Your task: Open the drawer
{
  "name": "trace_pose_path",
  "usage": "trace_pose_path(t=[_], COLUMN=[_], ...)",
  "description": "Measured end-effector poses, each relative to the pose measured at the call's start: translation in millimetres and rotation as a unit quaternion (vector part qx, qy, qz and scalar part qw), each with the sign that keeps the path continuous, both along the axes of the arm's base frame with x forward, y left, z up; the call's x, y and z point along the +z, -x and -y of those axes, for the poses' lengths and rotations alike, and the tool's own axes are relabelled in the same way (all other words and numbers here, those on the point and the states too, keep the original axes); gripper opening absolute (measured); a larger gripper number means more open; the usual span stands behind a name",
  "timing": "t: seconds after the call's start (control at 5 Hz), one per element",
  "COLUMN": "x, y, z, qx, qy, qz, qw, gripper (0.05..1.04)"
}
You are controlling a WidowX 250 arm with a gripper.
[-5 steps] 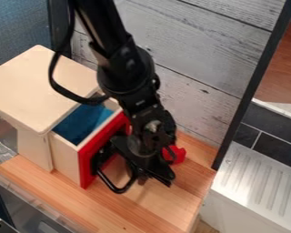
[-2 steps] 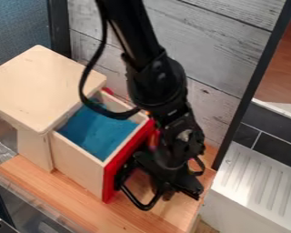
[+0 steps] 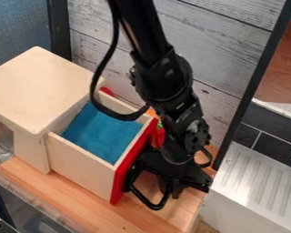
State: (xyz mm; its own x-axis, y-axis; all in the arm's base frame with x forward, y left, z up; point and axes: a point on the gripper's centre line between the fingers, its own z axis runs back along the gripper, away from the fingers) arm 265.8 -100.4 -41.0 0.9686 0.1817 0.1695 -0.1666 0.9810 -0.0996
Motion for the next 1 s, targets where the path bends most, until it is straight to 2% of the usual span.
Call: trace_pose_path(t=[0.2,0.4,0.6,0.8,1.0], x=[-2.7,8.5,30.2,79.2,126.2], y=[7.4,6.9,10.6,15.9,26.8], z=[-9.2,-16.3,-16.4,-18.2,-16.6], qx=[0.012,0.004,-0.025,-0.044,-0.056], qy=[-0.007,-0.004,0.033,0.043,0.048], qz=[-0.014,-0.008,0.022,0.083,0.118], qw=[0.9998,1.0000,0.9989,0.9946,0.9902], gripper=[0.416,0.729,0.981,1.002,0.999])
